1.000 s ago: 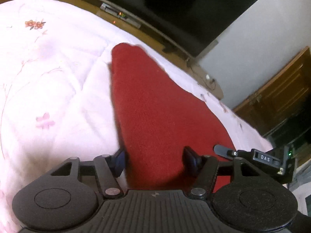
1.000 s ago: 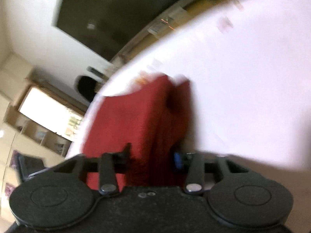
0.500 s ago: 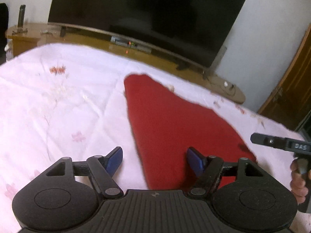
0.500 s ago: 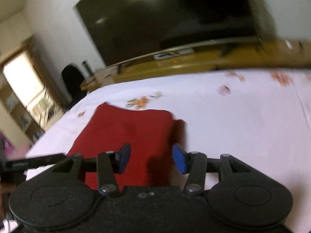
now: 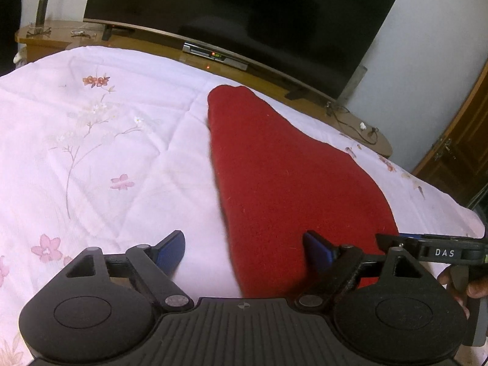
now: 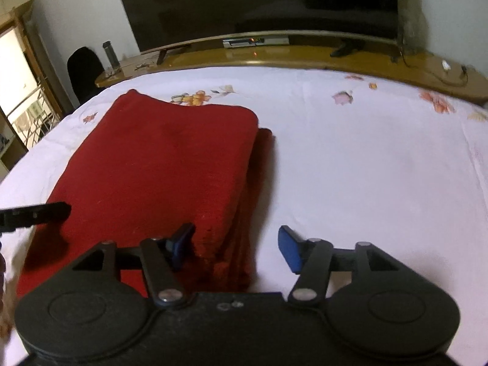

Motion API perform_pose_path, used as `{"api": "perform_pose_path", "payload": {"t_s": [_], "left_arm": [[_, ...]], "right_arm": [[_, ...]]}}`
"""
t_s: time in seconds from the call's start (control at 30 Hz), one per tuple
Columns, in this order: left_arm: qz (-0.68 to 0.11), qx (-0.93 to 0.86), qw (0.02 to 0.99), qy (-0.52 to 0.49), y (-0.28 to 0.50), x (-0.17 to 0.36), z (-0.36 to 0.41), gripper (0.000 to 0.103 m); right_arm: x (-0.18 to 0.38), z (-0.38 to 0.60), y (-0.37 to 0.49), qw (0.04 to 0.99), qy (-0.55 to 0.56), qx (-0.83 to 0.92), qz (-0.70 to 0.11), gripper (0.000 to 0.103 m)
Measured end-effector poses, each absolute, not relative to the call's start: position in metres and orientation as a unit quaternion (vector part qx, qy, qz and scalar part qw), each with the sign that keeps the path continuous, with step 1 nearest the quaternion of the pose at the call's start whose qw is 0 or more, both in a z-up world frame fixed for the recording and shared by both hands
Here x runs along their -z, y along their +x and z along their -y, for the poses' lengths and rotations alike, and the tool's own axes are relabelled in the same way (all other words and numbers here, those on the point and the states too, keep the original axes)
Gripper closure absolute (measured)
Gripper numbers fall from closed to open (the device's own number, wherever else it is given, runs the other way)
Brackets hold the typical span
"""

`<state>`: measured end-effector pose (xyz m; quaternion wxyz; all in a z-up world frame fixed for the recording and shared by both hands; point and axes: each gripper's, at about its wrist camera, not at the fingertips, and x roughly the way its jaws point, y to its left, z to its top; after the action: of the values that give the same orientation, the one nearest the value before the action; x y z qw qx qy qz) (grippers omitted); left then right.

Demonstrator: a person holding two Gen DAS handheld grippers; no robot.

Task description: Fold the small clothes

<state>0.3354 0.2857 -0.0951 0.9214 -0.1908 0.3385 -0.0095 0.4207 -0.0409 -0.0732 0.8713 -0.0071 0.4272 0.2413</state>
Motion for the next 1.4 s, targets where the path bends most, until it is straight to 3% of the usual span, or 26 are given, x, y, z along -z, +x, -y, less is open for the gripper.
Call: {"api": "perform_pose_path", "payload": {"t_s": [0.2, 0.27, 0.33, 0.47, 0.7, 1.13, 1.4], "left_arm": [[-0.343, 0.0, 0.921, -0.183, 0.333, 0.092, -0.283, 0.017], [-0.349, -0.009, 0.92, -0.181, 0.333, 0.09, -0.282, 0.012], [-0.361, -0.025, 0.916, -0.171, 0.331, 0.084, -0.281, 0.0], [-0.377, -0.052, 0.913, -0.147, 0.312, 0.073, -0.273, 0.0], [-0.309, -0.072, 0.938, -0.138, 0.221, 0.019, -0.235, 0.0], [-0.266, -0.089, 0.955, -0.098, 0.092, -0.046, -0.147, 0.0], [-0.253, -0.082, 0.957, -0.113, 0.026, -0.054, -0.109, 0.0]], "right_arm": [[0.075, 0.045, 0.417, 0.871, 0.005, -0.235, -0.43, 0.039], [0.076, 0.044, 0.417, 0.873, 0.01, -0.23, -0.43, 0.037], [0.072, 0.046, 0.413, 0.877, 0.021, -0.221, -0.426, 0.035], [0.05, 0.056, 0.388, 0.891, 0.027, -0.209, -0.401, 0.023], [-0.005, 0.089, 0.311, 0.907, 0.072, -0.22, -0.351, 0.01], [-0.075, 0.112, 0.164, 0.919, 0.016, -0.229, -0.322, 0.008], [-0.091, 0.117, 0.12, 0.928, -0.009, -0.213, -0.304, 0.008]]}}
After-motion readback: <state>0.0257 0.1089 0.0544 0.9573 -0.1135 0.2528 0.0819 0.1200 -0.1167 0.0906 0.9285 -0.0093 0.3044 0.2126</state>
